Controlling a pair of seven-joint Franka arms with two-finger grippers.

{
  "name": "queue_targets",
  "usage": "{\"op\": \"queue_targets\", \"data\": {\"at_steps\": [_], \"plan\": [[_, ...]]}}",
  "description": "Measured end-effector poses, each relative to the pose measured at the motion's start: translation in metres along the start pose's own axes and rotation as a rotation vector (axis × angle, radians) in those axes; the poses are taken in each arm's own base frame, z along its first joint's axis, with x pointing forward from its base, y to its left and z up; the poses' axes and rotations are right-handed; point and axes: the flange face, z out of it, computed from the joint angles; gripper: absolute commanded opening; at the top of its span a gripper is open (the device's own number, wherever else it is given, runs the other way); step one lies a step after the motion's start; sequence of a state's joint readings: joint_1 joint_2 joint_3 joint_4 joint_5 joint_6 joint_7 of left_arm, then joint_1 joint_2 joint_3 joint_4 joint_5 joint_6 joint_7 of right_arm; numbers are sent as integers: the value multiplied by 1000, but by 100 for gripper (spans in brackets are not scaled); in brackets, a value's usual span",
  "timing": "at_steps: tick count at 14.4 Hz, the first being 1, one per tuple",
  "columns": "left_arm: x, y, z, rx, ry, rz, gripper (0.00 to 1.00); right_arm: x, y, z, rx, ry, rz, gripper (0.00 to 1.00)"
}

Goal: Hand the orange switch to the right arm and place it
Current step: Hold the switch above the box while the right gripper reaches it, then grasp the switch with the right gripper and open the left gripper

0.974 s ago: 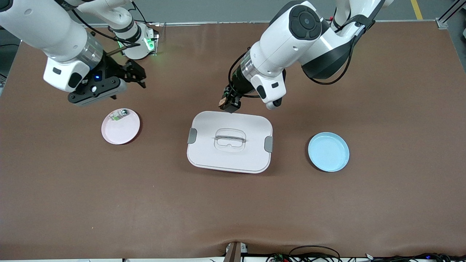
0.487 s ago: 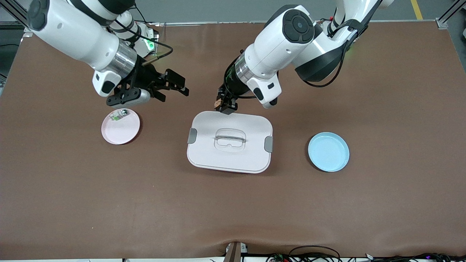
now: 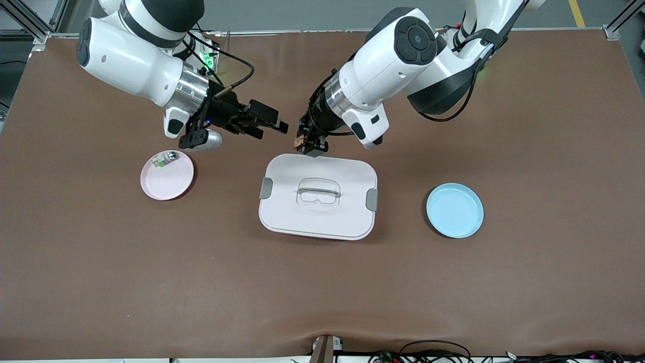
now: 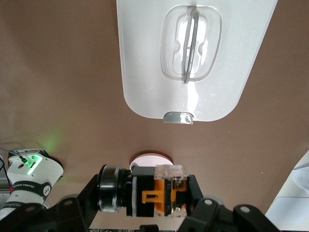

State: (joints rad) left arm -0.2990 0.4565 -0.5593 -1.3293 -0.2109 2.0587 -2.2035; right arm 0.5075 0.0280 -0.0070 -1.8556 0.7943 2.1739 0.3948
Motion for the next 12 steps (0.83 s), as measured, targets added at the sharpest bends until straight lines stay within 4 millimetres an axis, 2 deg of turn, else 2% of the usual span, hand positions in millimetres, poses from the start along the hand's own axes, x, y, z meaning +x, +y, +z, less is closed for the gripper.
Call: {"op": "queue_targets", "data": {"at_steps": [8,9,11,12], "plan": [[0,0,0,5,-6,-5,0,-14,-17,50,12,-4,102,100],[0,0,0,5,-6,-5,0,-15,-18,52,11,-6,103,86],[0,0,0,5,-6,-5,0,-13,-17,53,10,-6,105,46],[0,0,1,6,-6,-5,0,-13,-17,53,10,-6,107,34]]}}
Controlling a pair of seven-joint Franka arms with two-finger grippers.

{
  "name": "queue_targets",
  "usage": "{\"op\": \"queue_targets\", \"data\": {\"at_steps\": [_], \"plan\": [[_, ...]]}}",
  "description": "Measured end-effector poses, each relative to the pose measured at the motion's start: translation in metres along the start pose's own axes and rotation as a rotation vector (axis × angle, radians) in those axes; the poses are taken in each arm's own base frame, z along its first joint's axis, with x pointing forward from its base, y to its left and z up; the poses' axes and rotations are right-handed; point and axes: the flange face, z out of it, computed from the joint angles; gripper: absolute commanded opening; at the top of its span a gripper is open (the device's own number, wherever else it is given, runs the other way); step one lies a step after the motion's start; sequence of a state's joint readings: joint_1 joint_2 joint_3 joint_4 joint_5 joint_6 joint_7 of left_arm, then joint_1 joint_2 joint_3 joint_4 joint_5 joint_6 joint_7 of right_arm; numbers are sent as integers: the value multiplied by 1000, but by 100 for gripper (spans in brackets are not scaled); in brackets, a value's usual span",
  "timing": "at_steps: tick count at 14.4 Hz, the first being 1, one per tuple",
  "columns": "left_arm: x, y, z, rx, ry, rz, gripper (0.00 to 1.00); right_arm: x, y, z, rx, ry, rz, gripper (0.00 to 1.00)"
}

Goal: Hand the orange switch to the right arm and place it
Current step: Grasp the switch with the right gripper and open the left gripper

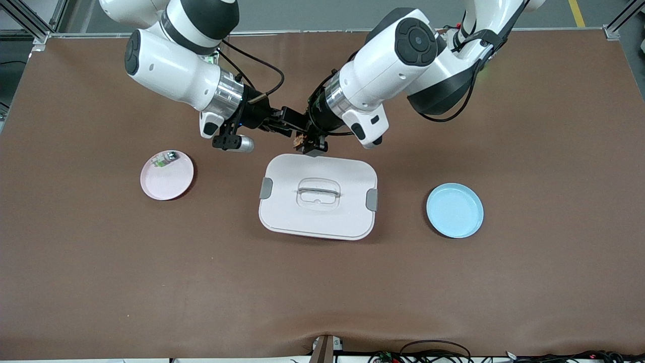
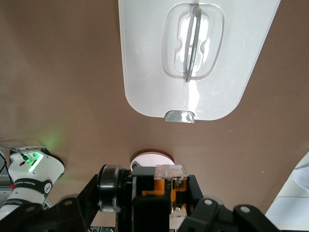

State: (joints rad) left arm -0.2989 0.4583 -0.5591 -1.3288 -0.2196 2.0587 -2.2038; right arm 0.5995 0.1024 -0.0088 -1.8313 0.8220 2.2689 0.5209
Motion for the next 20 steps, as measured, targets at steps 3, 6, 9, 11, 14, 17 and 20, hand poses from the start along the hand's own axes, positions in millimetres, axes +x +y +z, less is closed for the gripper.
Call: {"op": "queue_targets", "data": {"at_steps": [3,6,9,11,14,17,20], "plan": [[1,0,5,8,1,-2,0,0,-2,-1,5,1,-1,2],[2,1,7,13,-1,-6,0,1,-2,0,2,0,-9,0],[2,2,7,14,-1,-7,39,1,-1,0,1,0,-9,0],[3,2,8,14,0,-6,100,1,-1,0,1,0,-9,0],[4,3,6,11,-2,15,100,0,-2,2,-1,-5,-8,0],[6,9,-1,1,-6,17,100,0,-3,0,1,-2,-9,0],[11,13,-7,-12,11,51,100,5,2,-5,-42,-17,-44,0]]}}
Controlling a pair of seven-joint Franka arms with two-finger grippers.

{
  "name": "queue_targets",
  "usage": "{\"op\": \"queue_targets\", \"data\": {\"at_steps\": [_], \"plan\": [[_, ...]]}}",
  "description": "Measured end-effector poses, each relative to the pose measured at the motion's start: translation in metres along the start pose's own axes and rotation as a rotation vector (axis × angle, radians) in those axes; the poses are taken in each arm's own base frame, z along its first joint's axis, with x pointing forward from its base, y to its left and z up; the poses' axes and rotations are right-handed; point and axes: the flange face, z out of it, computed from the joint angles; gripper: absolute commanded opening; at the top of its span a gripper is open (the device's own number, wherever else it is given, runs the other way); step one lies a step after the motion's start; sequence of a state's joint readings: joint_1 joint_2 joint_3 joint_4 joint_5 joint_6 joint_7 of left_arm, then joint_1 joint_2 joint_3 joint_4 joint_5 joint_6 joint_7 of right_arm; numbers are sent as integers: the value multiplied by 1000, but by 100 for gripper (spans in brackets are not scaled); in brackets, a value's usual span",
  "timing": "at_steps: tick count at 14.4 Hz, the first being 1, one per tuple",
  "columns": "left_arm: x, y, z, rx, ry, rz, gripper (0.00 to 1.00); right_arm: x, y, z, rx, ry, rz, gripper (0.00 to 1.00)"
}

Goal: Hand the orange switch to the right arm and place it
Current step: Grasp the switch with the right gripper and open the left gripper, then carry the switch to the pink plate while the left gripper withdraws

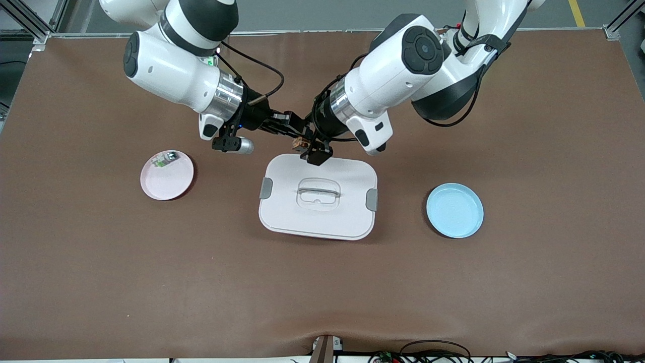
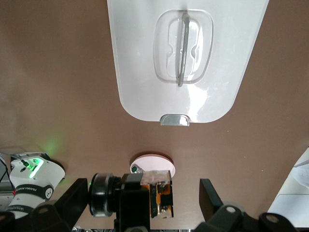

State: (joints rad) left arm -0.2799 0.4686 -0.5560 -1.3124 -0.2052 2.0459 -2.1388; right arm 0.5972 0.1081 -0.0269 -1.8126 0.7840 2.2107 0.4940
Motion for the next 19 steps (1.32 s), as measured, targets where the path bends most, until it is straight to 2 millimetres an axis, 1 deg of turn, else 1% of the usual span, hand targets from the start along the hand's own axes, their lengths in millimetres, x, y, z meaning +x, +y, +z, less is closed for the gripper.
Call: {"op": "queue_targets", "data": {"at_steps": [2,3,5,7,10,12,14,15,16,17,19], "plan": [[7,8,-14,-54,43,39,100,3,11,-6,-110,-24,-103,0],[10,11,-22,-79,67,61,100,6,18,-12,-165,-42,-171,0],[22,16,-31,-88,117,118,100,16,37,-32,-276,-79,-332,0],[41,24,-45,-74,163,208,100,33,63,-60,-398,-111,-506,0],[85,37,-84,-32,228,377,100,65,111,-116,-575,-167,-787,0],[123,47,-109,11,259,481,100,85,144,-154,-630,-217,-961,0],[160,57,-130,41,277,572,100,103,179,-185,-670,-277,-1107,0],[178,62,-139,60,291,620,100,110,196,-195,-694,-309,-1165,0],[194,65,-146,80,320,665,100,116,211,-200,-717,-331,-1217,0],[207,67,-153,97,360,698,100,122,224,-199,-733,-345,-1278,0],[224,68,-164,122,436,710,100,132,254,-191,-750,-358,-1401,0]]}}
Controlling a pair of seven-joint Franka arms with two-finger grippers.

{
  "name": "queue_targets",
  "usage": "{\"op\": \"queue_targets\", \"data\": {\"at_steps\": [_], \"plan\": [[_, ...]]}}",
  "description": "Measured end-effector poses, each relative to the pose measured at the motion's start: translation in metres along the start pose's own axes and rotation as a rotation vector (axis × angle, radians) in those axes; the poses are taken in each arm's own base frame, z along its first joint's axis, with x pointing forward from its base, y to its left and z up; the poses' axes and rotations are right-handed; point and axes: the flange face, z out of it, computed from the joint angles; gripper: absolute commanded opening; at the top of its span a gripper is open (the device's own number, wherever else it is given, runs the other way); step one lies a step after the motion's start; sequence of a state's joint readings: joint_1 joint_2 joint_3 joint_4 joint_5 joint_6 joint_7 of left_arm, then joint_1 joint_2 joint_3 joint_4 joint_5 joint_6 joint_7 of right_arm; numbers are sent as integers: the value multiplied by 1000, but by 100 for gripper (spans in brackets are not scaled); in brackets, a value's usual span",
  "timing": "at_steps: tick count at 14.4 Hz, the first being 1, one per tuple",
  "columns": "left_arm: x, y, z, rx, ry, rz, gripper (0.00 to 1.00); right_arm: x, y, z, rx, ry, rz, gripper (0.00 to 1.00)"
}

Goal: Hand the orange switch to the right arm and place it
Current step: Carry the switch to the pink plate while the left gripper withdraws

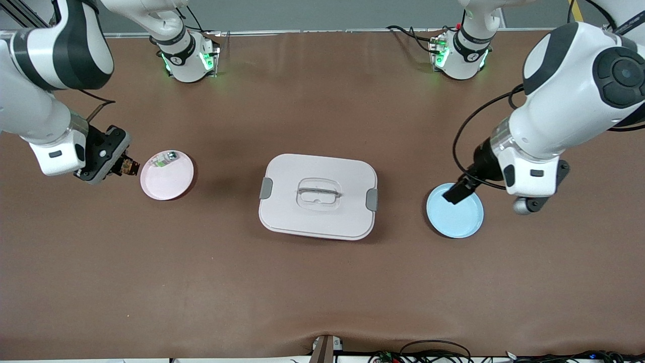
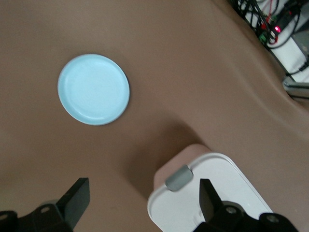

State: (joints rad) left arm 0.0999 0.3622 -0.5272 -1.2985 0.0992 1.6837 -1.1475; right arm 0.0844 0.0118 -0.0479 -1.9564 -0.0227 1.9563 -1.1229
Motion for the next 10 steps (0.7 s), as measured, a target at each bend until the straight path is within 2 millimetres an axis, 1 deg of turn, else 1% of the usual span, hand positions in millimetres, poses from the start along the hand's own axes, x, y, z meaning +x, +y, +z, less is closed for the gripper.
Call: {"op": "queue_targets", "data": {"at_steps": [3,5,7,10], "plan": [[10,-16,-8,77,63,75,100,-34,6,57,-63,24,-100,0],[16,-24,-13,99,69,160,100,-49,-2,94,-82,28,-128,0],[25,-33,-19,109,71,215,100,-51,-11,122,-57,20,-157,0],[41,-55,-34,132,68,315,100,-48,-15,150,-10,5,-178,0]]}}
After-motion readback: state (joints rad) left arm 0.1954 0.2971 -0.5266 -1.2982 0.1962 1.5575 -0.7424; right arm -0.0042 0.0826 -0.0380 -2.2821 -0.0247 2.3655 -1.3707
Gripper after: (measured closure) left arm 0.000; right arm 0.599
